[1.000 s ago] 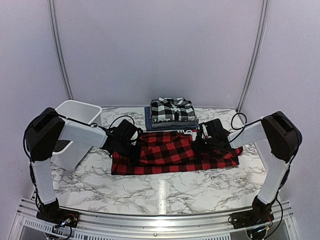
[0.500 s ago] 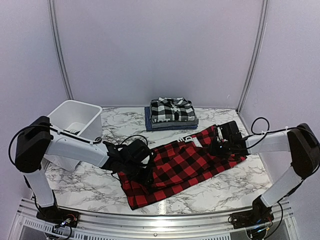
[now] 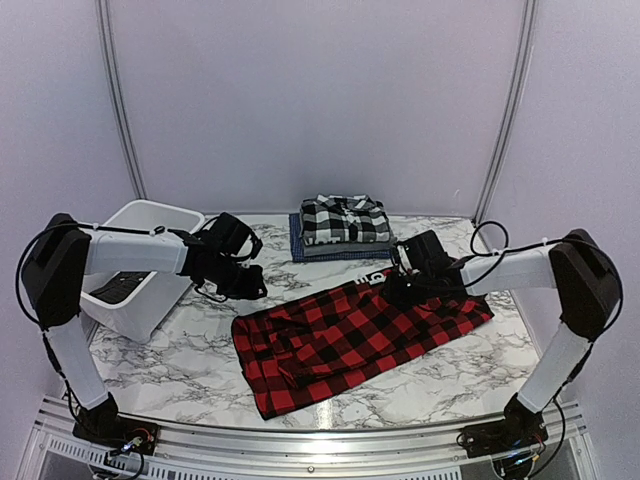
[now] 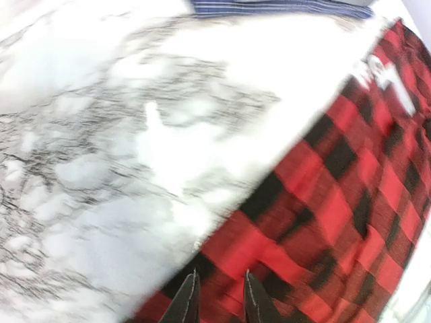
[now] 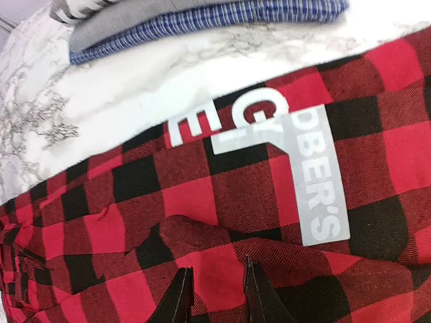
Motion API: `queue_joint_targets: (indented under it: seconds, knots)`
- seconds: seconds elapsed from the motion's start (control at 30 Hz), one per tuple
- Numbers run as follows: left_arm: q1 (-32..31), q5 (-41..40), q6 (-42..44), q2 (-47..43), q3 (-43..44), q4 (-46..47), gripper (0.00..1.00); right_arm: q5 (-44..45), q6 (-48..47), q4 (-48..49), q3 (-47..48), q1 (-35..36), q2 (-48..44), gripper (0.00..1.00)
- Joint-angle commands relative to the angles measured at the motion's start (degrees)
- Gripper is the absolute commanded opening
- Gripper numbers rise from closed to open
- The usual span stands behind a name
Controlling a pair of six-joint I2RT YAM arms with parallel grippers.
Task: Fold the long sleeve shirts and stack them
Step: Smooth out the rectangle-folded shirt at the center of the board.
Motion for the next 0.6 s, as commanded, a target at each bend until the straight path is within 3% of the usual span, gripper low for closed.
queue_joint_targets:
  seconds: [0.0, 0.27, 0.57]
  knots:
    - [3.7, 5.2, 4.5, 3.5, -0.3, -1.8, 0.23, 0.6, 1.5, 0.1, 4.7, -0.2, 6.8, 0.22]
    - [3.6, 9.5, 7.5, -0.6, -2.6, 3.4, 0.24, 3.5, 4.2, -1.3, 4.2, 1.1, 9.9, 0.23]
    - [0.7, 11.9, 6.1, 1.2, -5.8, 6.3, 0.18, 12.2, 11.0, -9.7, 6.7, 12.5, 4.2, 0.26]
